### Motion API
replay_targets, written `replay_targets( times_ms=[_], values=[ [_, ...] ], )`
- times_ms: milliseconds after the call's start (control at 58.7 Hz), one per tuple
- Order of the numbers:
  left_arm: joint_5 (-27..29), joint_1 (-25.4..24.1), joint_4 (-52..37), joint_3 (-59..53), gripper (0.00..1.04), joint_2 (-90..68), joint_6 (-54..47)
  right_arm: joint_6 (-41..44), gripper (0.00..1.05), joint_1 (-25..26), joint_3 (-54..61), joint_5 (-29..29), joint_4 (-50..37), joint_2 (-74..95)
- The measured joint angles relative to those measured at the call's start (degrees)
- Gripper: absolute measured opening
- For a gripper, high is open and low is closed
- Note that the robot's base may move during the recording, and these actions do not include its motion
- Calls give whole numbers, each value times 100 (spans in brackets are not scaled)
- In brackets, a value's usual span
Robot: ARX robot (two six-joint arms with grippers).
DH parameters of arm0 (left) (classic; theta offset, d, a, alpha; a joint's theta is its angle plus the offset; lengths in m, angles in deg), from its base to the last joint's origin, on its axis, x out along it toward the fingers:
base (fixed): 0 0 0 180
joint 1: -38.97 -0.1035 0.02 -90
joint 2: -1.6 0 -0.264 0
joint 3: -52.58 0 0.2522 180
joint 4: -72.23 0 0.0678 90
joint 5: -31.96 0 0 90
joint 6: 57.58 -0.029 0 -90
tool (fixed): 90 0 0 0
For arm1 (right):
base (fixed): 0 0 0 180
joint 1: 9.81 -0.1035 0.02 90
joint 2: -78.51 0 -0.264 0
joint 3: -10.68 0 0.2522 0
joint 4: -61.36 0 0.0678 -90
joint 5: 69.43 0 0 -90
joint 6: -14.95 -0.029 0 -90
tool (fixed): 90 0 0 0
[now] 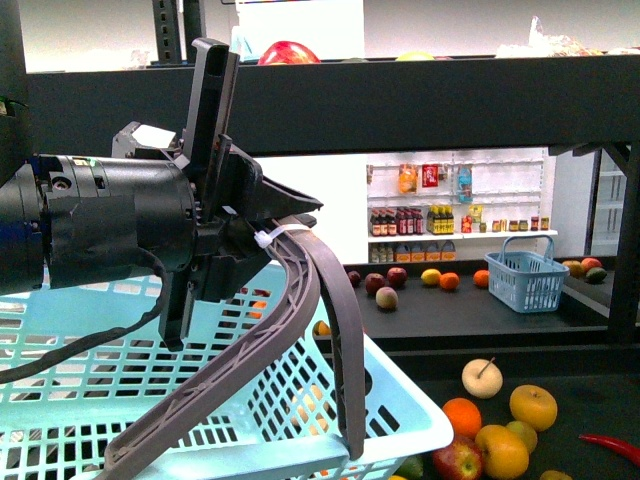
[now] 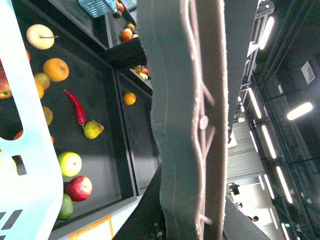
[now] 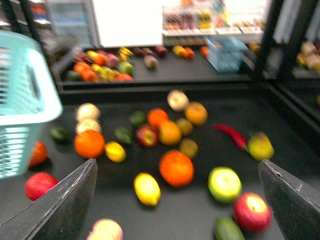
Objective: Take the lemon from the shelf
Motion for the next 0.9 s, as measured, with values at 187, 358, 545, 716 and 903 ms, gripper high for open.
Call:
replay_targets(
  times_ms=[187, 358, 545, 716, 903],
  values=[
    [2, 7, 2, 4, 9, -2, -22, -575, 97, 542, -507, -896, -713, 2671],
    [9, 4, 2, 4, 9, -2, -20, -629, 97, 765, -1412, -1731, -1853, 5595],
    [4, 7, 7, 13, 9, -9, -28, -291, 97, 546, -2455, -1941, -2702, 8371],
    [2, 7, 7, 13, 9, -9, -24, 116, 97, 442, -3519, -1676, -2918, 10133],
    [7, 7, 9, 13, 9, -9, -26, 361, 97, 417, -4533, -1574, -2734, 11363]
  ],
)
